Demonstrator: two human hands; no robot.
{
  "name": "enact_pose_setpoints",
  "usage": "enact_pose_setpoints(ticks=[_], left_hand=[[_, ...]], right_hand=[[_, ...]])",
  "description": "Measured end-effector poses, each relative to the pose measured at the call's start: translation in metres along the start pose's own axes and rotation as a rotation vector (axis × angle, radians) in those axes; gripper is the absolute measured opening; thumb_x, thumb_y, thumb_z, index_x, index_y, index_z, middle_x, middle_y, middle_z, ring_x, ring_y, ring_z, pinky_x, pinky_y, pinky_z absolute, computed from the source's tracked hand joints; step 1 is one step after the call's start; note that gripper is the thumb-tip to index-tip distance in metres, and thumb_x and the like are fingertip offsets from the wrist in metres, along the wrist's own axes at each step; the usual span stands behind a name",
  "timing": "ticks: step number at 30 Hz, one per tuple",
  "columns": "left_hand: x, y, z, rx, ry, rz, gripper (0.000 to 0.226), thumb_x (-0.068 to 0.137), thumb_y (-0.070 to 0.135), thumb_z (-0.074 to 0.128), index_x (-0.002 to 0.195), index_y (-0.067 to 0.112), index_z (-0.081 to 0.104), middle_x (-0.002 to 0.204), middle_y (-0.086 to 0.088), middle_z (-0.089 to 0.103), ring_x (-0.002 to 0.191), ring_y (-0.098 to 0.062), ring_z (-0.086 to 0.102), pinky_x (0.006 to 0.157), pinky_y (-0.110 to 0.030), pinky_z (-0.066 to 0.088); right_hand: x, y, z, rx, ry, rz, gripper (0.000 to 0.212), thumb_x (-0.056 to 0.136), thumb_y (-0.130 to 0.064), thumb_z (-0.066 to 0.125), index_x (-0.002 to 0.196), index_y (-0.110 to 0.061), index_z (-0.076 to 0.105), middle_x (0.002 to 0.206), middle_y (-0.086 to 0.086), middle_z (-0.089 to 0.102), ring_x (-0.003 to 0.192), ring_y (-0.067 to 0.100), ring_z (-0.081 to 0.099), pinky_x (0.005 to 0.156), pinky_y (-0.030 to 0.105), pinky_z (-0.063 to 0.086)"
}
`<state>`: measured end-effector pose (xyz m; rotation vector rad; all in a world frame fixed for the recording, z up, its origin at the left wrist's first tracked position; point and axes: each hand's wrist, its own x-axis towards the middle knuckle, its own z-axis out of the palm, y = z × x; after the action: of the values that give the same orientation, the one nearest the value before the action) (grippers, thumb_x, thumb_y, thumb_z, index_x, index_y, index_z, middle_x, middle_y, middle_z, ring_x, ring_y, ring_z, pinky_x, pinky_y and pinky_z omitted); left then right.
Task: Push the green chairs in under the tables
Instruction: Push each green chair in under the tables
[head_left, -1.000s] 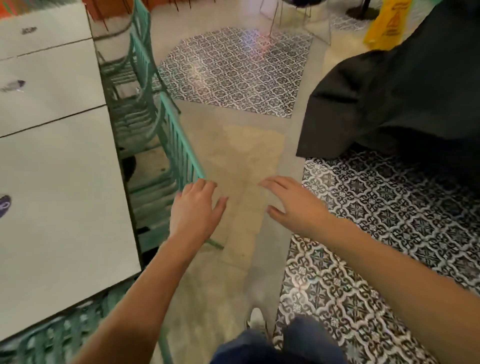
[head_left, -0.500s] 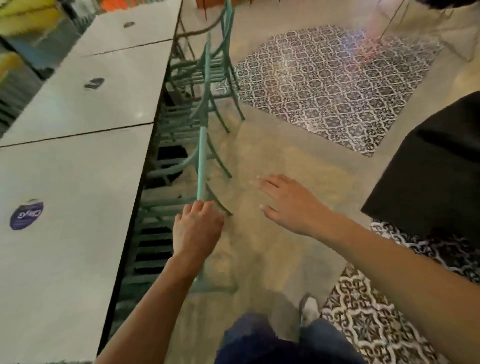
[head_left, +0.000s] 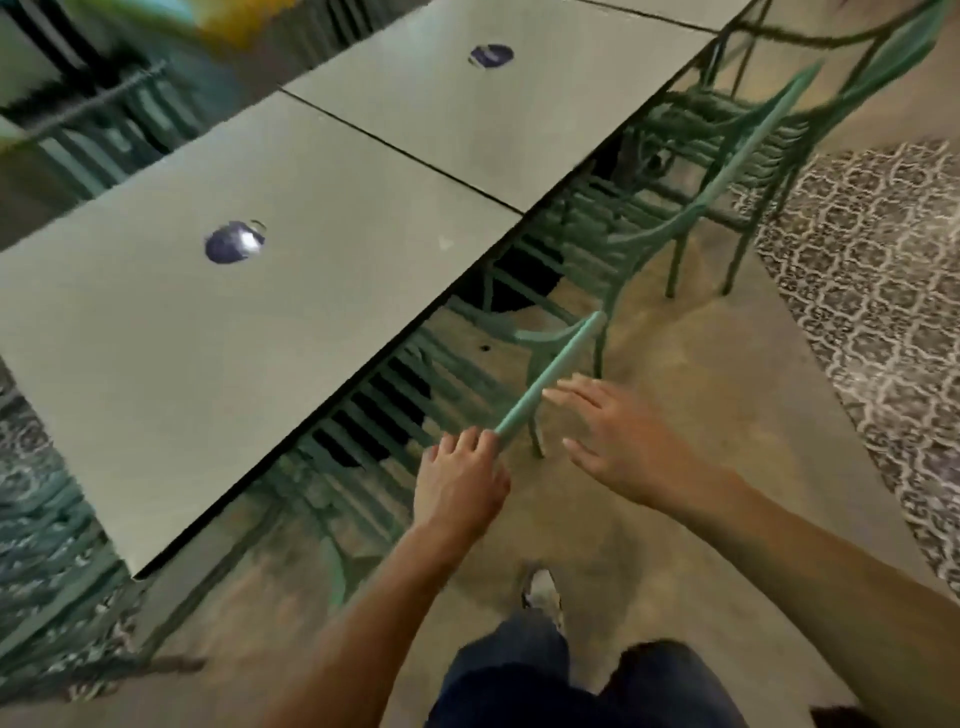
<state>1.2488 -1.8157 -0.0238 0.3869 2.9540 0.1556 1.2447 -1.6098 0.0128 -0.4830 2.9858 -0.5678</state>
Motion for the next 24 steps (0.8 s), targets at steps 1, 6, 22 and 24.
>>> enact_pose_setpoints(ticks=[1,6,22,24], left_hand=[[0.004,0.003,0.0,-0.011,-0.012,-0.031,0.049,0.094,0.046,0.044,0.138,0.026,0.041,0.133,0.001,0.051,0.121,-0.021,0.048,0.098,-0.037,0.039],[0.009,0.013,0.007,0.014,-0.064,-0.193,0.053,0.092,0.052,0.043,0.138,0.026,0.041,0.13,0.001,0.054,0.119,-0.021,0.05,0.096,-0.037,0.041],[-0.018,0.033,0.028,0.082,0.075,-0.725,0.018,0.088,0.032,0.061,0.103,0.022,0.066,0.093,0.001,0.069,0.081,-0.027,0.063,0.062,-0.037,0.049],[-0.016,0.032,0.026,0.073,0.079,-0.719,0.018,0.09,0.032,0.06,0.104,0.023,0.066,0.094,0.003,0.069,0.083,-0.026,0.064,0.063,-0.037,0.05]], right_hand=[[0.013,0.009,-0.001,-0.003,-0.014,-0.032,0.057,0.088,-0.027,0.063,0.142,-0.02,0.045,0.144,0.003,0.047,0.137,0.022,0.038,0.114,0.037,0.029],[0.064,0.048,0.007,-0.018,-0.144,-0.206,0.06,0.087,-0.031,0.062,0.143,-0.023,0.042,0.145,0.002,0.045,0.139,0.021,0.035,0.116,0.039,0.026],[0.141,0.129,0.013,-0.139,-0.301,-0.43,0.033,0.097,-0.042,0.046,0.126,-0.032,0.058,0.118,-0.004,0.062,0.122,0.021,0.05,0.115,0.052,0.019],[0.144,0.13,0.012,-0.139,-0.325,-0.417,0.034,0.098,-0.043,0.044,0.127,-0.032,0.057,0.12,-0.004,0.061,0.124,0.021,0.048,0.116,0.052,0.016]])
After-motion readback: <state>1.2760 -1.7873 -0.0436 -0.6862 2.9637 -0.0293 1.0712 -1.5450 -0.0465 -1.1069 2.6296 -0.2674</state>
